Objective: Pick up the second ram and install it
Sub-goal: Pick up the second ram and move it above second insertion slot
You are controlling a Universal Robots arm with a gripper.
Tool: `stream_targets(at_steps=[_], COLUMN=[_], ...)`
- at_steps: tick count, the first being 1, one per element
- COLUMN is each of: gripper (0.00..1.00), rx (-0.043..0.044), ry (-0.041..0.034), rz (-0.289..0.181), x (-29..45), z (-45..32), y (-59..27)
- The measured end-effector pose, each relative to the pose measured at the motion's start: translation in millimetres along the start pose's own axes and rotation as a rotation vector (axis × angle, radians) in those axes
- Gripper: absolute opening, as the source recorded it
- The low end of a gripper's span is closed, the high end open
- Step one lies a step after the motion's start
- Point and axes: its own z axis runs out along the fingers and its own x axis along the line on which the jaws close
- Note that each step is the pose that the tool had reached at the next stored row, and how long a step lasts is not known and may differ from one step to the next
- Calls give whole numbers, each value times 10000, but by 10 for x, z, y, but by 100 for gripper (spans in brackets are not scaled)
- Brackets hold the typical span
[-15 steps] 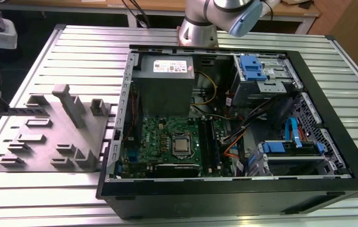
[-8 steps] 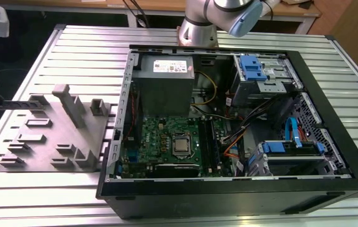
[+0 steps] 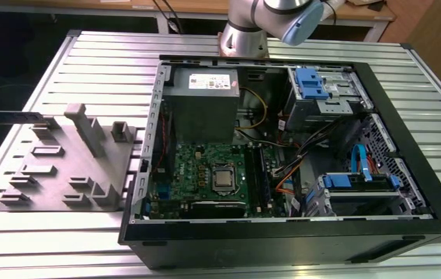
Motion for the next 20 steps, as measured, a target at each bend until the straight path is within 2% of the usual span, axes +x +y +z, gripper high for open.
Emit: stream_targets(at_steps=[5, 8, 16, 20], gripper=[9, 9, 9, 9], rx=[31, 43, 44, 45], ry=[-12, -16, -12, -14], rz=[-2, -3, -3, -2], x=[-14, -20, -22, -22], z=[-156, -224, -238, -237], y=[0, 1, -4, -56])
